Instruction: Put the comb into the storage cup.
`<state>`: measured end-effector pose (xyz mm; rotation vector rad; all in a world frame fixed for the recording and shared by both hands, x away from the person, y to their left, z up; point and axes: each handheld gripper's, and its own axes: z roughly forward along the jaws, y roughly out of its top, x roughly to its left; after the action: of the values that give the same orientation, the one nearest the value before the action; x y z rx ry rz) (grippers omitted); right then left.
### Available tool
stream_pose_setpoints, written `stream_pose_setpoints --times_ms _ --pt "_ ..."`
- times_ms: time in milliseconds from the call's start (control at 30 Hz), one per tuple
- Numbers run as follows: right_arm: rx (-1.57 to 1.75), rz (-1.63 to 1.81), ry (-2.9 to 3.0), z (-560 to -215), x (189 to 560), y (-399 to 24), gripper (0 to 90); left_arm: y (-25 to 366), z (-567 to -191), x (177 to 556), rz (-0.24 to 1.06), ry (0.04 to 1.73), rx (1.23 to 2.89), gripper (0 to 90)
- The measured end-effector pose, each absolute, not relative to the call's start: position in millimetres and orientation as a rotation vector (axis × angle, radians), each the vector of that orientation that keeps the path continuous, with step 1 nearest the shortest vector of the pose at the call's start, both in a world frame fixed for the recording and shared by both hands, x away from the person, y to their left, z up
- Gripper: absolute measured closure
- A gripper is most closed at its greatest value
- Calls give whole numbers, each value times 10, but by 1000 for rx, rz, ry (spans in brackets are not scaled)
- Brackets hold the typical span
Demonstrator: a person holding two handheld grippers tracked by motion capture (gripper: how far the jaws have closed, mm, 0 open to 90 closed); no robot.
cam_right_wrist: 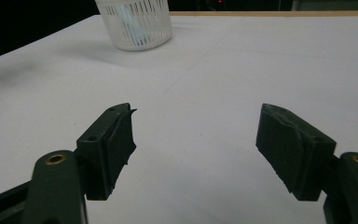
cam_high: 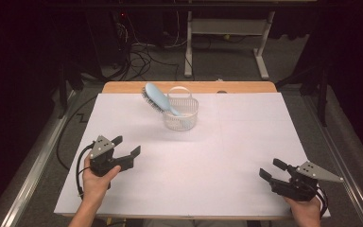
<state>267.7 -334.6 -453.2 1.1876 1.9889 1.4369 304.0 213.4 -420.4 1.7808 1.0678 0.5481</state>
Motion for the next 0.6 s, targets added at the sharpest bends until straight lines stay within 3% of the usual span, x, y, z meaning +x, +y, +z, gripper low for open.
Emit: stream_pose_setpoints --times_ms 600 --pt "1190 1438 1988 -4532 2678 -3348 281 2166 -4290 3013 555 1081 1792 227"
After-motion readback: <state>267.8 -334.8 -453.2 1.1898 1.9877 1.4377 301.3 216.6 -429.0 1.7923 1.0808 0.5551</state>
